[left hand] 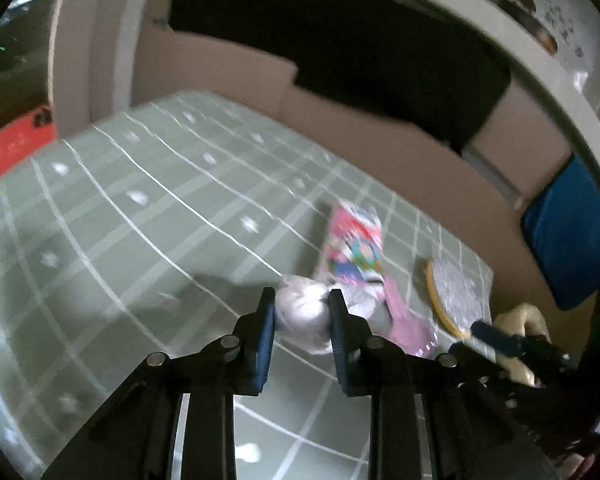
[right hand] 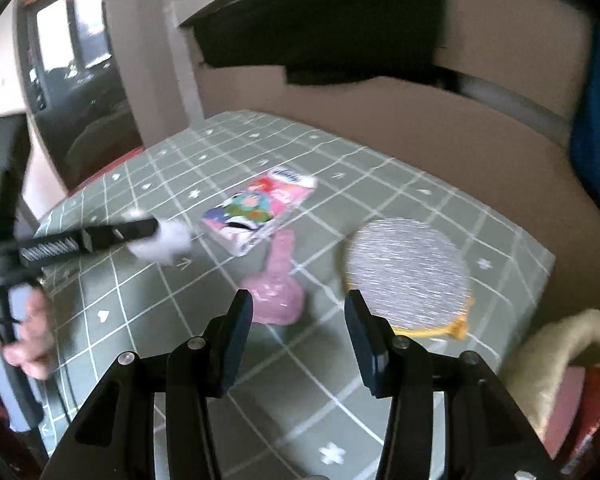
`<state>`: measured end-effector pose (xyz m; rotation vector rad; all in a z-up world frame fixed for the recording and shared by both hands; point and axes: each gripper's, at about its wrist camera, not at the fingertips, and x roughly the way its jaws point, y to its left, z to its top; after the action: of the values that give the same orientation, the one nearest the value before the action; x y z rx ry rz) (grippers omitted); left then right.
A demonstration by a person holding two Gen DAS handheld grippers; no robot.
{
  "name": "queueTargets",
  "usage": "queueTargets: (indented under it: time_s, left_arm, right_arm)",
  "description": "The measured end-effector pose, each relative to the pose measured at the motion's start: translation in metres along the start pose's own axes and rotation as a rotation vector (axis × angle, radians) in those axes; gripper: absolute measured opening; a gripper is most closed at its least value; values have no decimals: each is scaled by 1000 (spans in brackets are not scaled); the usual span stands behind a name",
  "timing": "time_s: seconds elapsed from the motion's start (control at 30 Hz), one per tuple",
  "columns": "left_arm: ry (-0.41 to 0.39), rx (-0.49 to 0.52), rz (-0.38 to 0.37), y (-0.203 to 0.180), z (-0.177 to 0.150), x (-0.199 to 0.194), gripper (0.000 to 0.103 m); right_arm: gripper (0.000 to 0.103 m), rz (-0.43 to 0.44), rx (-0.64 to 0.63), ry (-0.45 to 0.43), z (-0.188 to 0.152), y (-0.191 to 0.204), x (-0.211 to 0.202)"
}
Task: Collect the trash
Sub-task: 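Close the left tool on the white tissue while the right tool grasps the pink plastic item, then carry the tissue and pink item over the bin and lower them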
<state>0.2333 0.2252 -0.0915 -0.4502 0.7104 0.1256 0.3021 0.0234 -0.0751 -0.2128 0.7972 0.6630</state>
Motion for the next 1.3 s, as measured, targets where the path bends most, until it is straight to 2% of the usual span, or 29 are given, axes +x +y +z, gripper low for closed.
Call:
queueTargets:
  time_s: [0.1,0.2,0.47,0.6,0.7,0.87,1.07,1.3]
  left_arm:
    - [-56,4,23,10,5,-15,26]
    - [-76,6,29,15,7,-20,26]
    - [-61,5,17,21,0,-14,27]
    - [-49,-3,19,22,-1,-12,26]
    - [-59,13,15,18,-1,-15,26]
    - [-104,58,-8,0,4,-33,27]
    - [-137,122,-53,-36,6,-54,27]
    - [-175,225,-110,-94,3,-78,26]
  right_arm:
    - [45,6,-16,22,3,11,13]
    - [45,11,-29,35,5,19,22]
    - [45,-51,-78,125,9,27,52]
    - [43,-32,-53,131,12,23,51]
    - [42,-6,-32,108,15,21,37]
    - [42,-35,-32,29,17,18,-5]
    - [42,-87,-18,-62,14,11,-51]
    - [42,-147,18,-173,1,-16,-119]
